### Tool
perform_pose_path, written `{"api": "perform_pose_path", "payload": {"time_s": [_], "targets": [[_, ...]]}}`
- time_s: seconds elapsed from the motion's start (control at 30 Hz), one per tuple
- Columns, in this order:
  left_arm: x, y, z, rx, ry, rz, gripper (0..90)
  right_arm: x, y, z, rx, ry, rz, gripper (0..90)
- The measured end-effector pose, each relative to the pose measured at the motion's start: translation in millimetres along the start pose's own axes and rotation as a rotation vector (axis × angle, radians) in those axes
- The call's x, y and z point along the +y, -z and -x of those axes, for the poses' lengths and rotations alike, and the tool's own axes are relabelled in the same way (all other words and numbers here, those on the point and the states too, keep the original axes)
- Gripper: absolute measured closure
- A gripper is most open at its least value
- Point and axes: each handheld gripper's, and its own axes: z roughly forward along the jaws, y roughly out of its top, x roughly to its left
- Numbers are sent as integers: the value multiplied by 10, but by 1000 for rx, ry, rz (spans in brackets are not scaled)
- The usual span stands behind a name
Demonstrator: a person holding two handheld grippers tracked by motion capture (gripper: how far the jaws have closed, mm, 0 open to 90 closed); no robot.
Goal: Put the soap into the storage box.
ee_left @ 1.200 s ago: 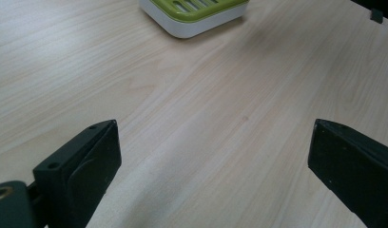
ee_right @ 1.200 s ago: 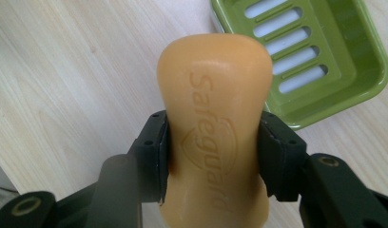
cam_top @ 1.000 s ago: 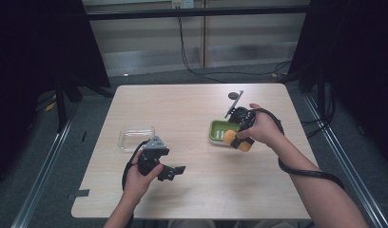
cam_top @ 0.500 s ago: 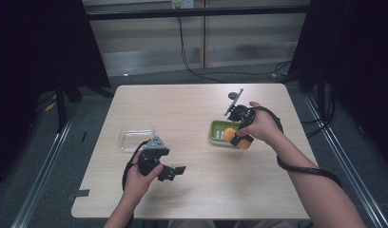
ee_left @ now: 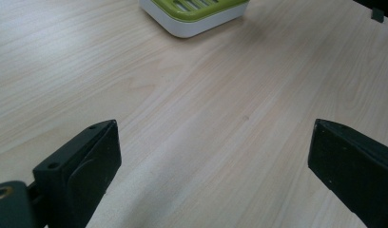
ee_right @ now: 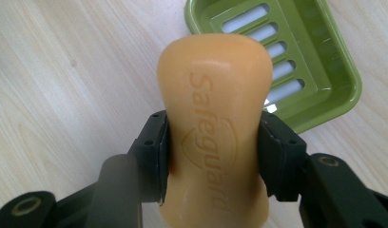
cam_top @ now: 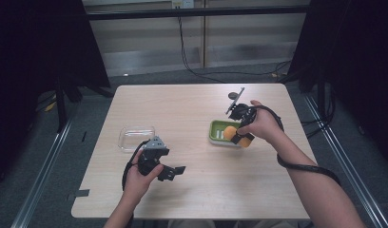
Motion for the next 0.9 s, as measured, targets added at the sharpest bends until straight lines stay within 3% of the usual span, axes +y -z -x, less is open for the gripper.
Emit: {"api": "perform_pose_path", "payload": {"time_s": [0.47, 0.57, 0.9], "targets": [[-2, 0, -2, -2, 1, -1, 38, 68, -37, 15, -5, 6, -7, 502], [-2, -1, -3, -2, 0, -2, 38, 84, -44, 18, -24, 21, -10, 502], [-9, -14, -3, -3, 2, -3, 38, 137, -73, 55, -12, 25, -11, 501]]}}
